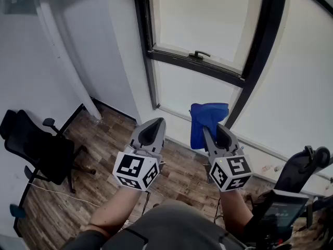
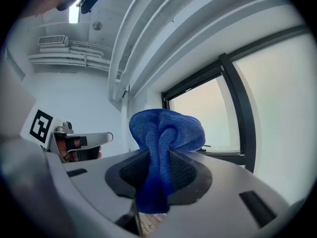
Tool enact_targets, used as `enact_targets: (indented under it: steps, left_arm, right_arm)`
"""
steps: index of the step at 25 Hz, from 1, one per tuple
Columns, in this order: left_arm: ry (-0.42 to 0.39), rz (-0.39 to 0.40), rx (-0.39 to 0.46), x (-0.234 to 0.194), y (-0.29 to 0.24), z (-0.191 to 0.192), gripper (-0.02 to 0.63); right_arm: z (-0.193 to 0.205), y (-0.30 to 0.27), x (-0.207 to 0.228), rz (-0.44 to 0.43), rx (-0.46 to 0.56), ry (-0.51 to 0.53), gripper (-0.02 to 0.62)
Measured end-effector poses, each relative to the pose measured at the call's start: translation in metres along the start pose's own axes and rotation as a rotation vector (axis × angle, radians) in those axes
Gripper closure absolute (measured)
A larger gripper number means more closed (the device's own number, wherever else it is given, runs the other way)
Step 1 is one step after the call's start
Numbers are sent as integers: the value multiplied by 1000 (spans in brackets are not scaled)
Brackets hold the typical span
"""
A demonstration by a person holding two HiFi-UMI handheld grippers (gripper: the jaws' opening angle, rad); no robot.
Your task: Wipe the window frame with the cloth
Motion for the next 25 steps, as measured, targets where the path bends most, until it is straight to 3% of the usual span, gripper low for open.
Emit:
enact_targets:
  steps: [25]
  left_arm:
    - [16,39,-3,-40,23,5,598]
  right_arm:
    - [3,-31,-43,4,21,-27,476]
Point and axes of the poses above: the fingertips, and each gripper's own axes: y backward along the fingers, x to its right, z out of its underside, the point moved 10 cm from there along y, backward along the fingers, and after that the axes turned 9 degrees about -z, right-handed, at the moved point
